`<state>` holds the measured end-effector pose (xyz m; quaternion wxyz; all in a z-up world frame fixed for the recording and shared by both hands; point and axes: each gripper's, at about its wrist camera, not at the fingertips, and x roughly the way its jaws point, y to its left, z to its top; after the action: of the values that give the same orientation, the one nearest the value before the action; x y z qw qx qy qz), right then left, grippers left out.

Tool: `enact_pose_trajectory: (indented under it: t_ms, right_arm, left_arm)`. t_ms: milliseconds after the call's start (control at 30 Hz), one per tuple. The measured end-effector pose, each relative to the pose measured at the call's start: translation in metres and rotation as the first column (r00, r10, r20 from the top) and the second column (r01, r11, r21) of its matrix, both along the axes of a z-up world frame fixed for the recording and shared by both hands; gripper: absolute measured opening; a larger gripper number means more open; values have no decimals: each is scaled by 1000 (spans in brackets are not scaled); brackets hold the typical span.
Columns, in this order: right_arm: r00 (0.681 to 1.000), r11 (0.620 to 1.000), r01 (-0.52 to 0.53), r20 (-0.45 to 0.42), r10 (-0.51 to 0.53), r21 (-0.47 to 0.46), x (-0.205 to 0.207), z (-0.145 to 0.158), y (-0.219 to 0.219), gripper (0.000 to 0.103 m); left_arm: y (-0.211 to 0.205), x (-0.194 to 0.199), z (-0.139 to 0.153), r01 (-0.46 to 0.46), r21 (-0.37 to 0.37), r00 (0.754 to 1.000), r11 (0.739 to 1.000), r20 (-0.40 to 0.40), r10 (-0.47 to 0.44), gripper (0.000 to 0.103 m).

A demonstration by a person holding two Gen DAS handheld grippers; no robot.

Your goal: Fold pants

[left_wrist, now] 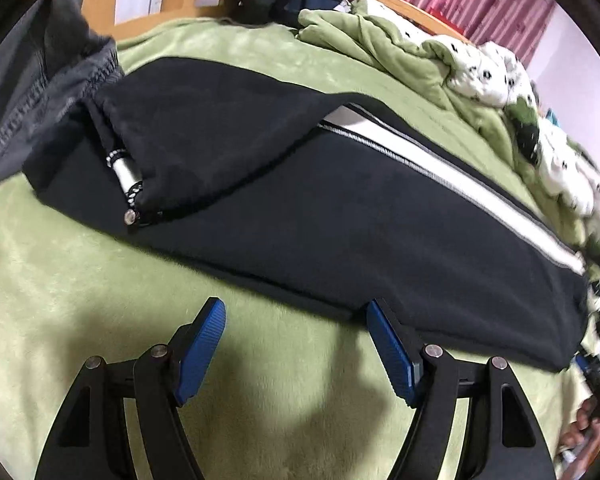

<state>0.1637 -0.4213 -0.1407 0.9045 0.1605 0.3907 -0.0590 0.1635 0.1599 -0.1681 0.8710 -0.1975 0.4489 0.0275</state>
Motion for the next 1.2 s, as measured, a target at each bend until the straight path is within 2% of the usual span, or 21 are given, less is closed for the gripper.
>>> enact_pose_trajectory:
  t_ms: [200, 267, 300, 333, 367, 400, 433, 500, 600, 667, 800, 1000, 1200]
  right_arm:
    - [999, 992, 36, 1, -36, 124, 32, -14, -12, 69]
    - [998, 985, 64, -7, -64, 158, 47, -20, -17, 69]
    - [997, 983, 75, -1, -76, 168, 53, -21, -20, 69]
    - [996, 980, 90, 8, -93, 180, 60, -22, -24, 65]
    - [993, 975, 112, 11, -116, 191, 67, -23, -28, 48]
    - [990, 970, 135, 12, -140, 200, 73, -23, -32, 17]
    - [988, 966, 151, 8, -156, 210, 79, -24, -36, 15]
    - [987, 952, 149, 12, -158, 269, 81, -24, -44, 11]
    - [983, 953, 139, 82, -167, 268, 62, -7, -43, 10]
    - [981, 952, 126, 107, -161, 278, 44, 5, -44, 10]
    - [986, 958, 126, 74, -149, 256, 4, 18, -49, 9]
    - [993, 986, 80, 76, -92, 144, -95, 38, -72, 9]
    - [993, 989, 97, 62, -104, 115, -164, 35, -99, 9]
  left_arm:
    - [20, 31, -11, -25, -130, 999, 991, 37, 30, 72]
    - [23, 39, -11, -44, -143, 998, 989, 43, 50, 71]
    - [24, 41, -11, -54, -140, 997, 989, 48, 61, 61]
    - [24, 45, -11, -73, -119, 996, 990, 48, 79, 41]
    - [25, 47, -12, -86, -94, 995, 992, 41, 90, 32]
    - [26, 49, -13, -82, -93, 995, 992, 41, 86, 19]
    - [27, 49, -13, -64, -112, 997, 992, 46, 69, 14]
    - [26, 44, -8, -54, -97, 996, 994, 64, 61, 12]
    - [20, 32, 6, -40, -66, 996, 997, 78, 45, 11]
    - [20, 19, 14, -23, -77, 996, 997, 82, 29, 11]
    - [10, -13, 24, 27, -47, 997, 999, 70, -23, 11]
    - [-14, -78, 23, 113, -45, 992, 993, 53, -111, 11]
    - [-48, -120, 22, 199, 18, 978, 980, 53, -200, 12]
